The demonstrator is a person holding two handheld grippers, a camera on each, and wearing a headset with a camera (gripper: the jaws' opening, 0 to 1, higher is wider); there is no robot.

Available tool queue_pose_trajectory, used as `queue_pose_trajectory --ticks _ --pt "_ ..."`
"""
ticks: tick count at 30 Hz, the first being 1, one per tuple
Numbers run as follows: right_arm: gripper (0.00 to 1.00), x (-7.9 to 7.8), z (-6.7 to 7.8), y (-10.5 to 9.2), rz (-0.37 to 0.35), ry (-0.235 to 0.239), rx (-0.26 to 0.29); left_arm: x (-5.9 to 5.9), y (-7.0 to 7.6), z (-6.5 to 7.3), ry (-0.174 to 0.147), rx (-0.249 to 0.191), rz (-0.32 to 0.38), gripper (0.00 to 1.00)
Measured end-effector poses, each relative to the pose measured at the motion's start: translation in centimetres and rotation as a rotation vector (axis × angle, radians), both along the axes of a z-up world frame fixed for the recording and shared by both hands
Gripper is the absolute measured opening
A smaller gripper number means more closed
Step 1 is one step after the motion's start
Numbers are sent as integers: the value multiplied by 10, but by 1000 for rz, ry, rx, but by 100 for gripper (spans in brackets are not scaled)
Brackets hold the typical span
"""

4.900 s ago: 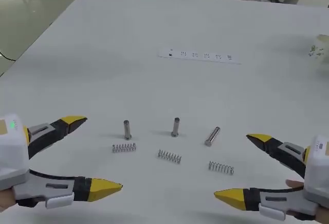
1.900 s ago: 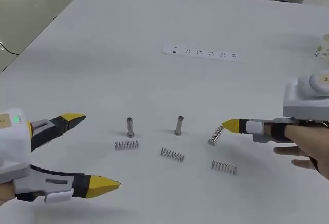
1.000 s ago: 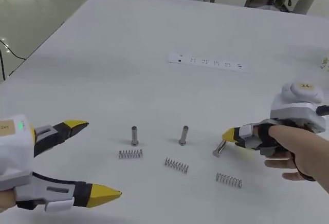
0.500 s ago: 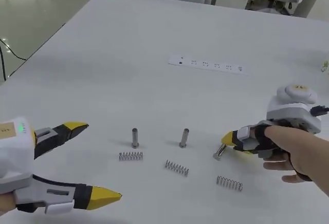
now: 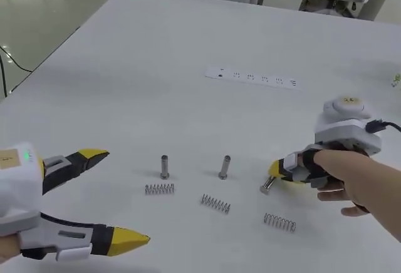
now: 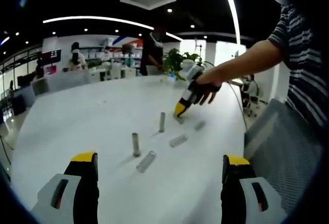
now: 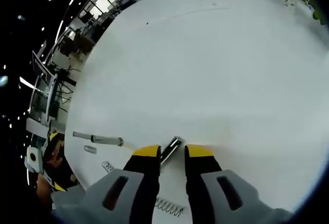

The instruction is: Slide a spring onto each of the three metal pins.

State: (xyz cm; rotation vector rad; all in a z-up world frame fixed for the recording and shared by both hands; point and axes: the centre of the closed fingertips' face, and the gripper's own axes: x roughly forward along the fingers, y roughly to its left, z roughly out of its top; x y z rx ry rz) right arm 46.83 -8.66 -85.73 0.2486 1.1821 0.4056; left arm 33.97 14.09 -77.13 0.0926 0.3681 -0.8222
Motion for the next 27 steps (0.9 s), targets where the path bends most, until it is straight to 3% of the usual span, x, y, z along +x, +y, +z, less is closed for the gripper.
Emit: queue_pose_trajectory --ticks 9,27 --pt "11 -12 2 3 36 -12 -53 2 2 0 -1 4 0 98" --pt "5 -11 3 -2 80 -43 -117 1 2 -3 5 7 -4 98"
